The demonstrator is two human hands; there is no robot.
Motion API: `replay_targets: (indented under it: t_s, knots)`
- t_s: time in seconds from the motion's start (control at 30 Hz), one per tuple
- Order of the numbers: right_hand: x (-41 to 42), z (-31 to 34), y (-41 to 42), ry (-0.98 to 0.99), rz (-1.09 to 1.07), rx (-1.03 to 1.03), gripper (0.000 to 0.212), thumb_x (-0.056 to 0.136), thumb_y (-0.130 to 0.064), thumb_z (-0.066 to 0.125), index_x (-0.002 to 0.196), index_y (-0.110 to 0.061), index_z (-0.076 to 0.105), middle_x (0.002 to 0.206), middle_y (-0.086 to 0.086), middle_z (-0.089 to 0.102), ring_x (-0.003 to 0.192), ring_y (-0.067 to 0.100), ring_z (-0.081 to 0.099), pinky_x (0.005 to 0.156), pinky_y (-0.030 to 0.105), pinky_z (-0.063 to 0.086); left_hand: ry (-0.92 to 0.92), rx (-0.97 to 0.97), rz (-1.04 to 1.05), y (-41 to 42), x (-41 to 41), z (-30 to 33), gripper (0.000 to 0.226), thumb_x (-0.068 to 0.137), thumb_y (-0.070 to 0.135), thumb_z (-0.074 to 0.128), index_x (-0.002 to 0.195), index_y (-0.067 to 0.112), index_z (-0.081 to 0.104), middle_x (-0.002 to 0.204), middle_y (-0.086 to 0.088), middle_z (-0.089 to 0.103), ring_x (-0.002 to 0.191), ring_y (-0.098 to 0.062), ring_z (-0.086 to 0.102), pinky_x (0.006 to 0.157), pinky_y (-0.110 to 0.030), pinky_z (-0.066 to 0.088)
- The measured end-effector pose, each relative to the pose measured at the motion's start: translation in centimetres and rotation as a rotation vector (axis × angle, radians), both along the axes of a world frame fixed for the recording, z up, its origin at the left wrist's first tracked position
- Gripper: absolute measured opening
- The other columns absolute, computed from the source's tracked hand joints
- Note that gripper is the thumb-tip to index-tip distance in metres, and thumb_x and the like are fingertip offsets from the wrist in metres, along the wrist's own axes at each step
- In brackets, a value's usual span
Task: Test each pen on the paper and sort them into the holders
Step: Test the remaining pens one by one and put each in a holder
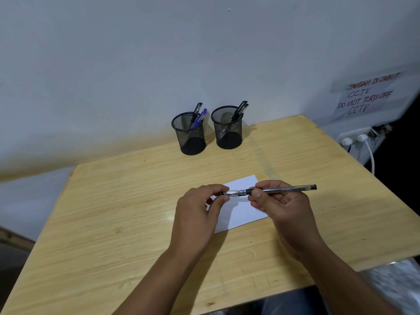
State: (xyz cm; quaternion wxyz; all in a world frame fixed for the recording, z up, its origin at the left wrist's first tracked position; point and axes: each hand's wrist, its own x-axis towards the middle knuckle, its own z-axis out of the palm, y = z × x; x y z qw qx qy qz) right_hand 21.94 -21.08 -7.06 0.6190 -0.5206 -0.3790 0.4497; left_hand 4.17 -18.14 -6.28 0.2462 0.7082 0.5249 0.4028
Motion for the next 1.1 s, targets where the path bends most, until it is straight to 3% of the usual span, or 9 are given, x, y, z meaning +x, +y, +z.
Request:
replay_targets:
  t_s: [0.13, 0.23, 0.47, 0.53, 0.6, 0.67, 0.77, 0.93, 1.1]
  knots:
    - [-0.2, -0.1, -0.2, 0.011, -0.007, 0.007, 0.009, 0.082, -0.008, 0.074, 0.089, -0.012, 0.074, 0.08, 0.01, 0.077, 0.075, 0.023, 0.073, 0.076, 0.032, 0.058, 0.011, 0.064, -0.038, -0.2, 0.7, 0.1, 0.017, 0.088, 0.018, 0.072, 0.098, 0.031, 0.075, 0.092, 0.024, 0.071, 0.079, -0.008, 0.062, 0.071, -0.016, 0.046]
    - [0.2, 0.0, -0.5, 0.021, -0.021, -0.003, 0.009, 0.078, -0.014, 0.077, 0.087, -0.013, 0.076, 0.082, 0.01, 0.078, 0.08, 0.026, 0.074, 0.085, 0.042, 0.058, 0.017, 0.112, -0.093, -0.2, 0.8, 0.3, 0.016, 0.087, 0.016, 0.072, 0.098, 0.027, 0.075, 0.092, 0.029, 0.068, 0.079, -0.006, 0.061, 0.071, -0.009, 0.041]
    - [0.9, -0.1, -1.6, 0.045, -0.058, 0.034, 0.007, 0.074, -0.02, 0.078, 0.08, -0.025, 0.078, 0.085, 0.011, 0.077, 0.088, 0.035, 0.073, 0.094, 0.056, 0.053, 0.003, 0.215, -0.155, -0.4, 2.4, 0.8, 0.012, 0.084, 0.019, 0.07, 0.093, 0.022, 0.076, 0.089, 0.037, 0.063, 0.081, -0.002, 0.061, 0.075, -0.009, 0.042]
    - [1.4, -0.2, -2.0, 0.047, -0.065, 0.057, 0.012, 0.069, -0.031, 0.079, 0.08, -0.026, 0.078, 0.087, 0.013, 0.077, 0.092, 0.039, 0.071, 0.094, 0.06, 0.051, 0.001, 0.22, -0.176, -0.5, 3.0, 0.6, 0.012, 0.084, 0.017, 0.07, 0.093, 0.022, 0.076, 0.088, 0.04, 0.062, 0.081, -0.001, 0.061, 0.075, -0.01, 0.043]
    - [2.1, -0.5, -2.6, 0.065, -0.065, 0.096, 0.029, 0.062, -0.046, 0.082, 0.081, -0.024, 0.078, 0.089, 0.017, 0.075, 0.095, 0.044, 0.068, 0.095, 0.062, 0.05, -0.009, 0.206, -0.201, -0.7, 3.8, 0.4, 0.012, 0.084, 0.017, 0.07, 0.092, 0.023, 0.076, 0.088, 0.04, 0.063, 0.082, -0.003, 0.061, 0.075, -0.013, 0.044]
    - [2.9, -1.0, -3.0, 0.112, -0.055, 0.125, 0.042, 0.058, -0.054, 0.085, 0.082, -0.021, 0.077, 0.089, 0.02, 0.074, 0.094, 0.045, 0.067, 0.095, 0.06, 0.051, -0.023, 0.192, -0.221, -1.1, 4.7, 0.2, 0.012, 0.083, 0.017, 0.07, 0.091, 0.024, 0.076, 0.088, 0.035, 0.066, 0.081, -0.005, 0.062, 0.075, -0.014, 0.045]
    - [4.1, -1.7, -3.9, 0.199, -0.058, 0.12, 0.048, 0.055, -0.054, 0.088, 0.083, -0.017, 0.076, 0.085, 0.015, 0.076, 0.084, 0.028, 0.071, 0.091, 0.046, 0.056, -0.037, 0.142, -0.256, -1.7, 6.2, 0.1, 0.013, 0.084, 0.02, 0.07, 0.092, 0.028, 0.076, 0.093, 0.028, 0.069, 0.083, -0.004, 0.062, 0.07, -0.013, 0.044]
    - [7.7, -1.8, -6.9, 0.336, -0.093, 0.065, 0.025, 0.065, -0.031, 0.08, 0.084, -0.016, 0.072, 0.084, 0.01, 0.075, 0.081, 0.02, 0.072, 0.076, 0.025, 0.059, 0.005, 0.119, -0.362, -3.0, 10.2, 0.0, 0.014, 0.084, 0.021, 0.073, 0.094, 0.031, 0.075, 0.082, 0.035, 0.064, 0.082, 0.001, 0.062, 0.072, -0.014, 0.047]
    - [12.3, -2.7, -10.9, 0.58, -0.301, 0.03, 0.02, 0.074, -0.016, 0.067, 0.092, -0.009, 0.064, 0.082, 0.006, 0.071, 0.072, 0.013, 0.07, 0.069, 0.022, 0.059, 0.065, 0.056, -0.546, -5.3, 15.9, -1.3, 0.02, 0.089, 0.025, 0.071, 0.107, 0.032, 0.072, 0.092, 0.027, 0.066, 0.087, 0.0, 0.059, 0.079, -0.013, 0.043]
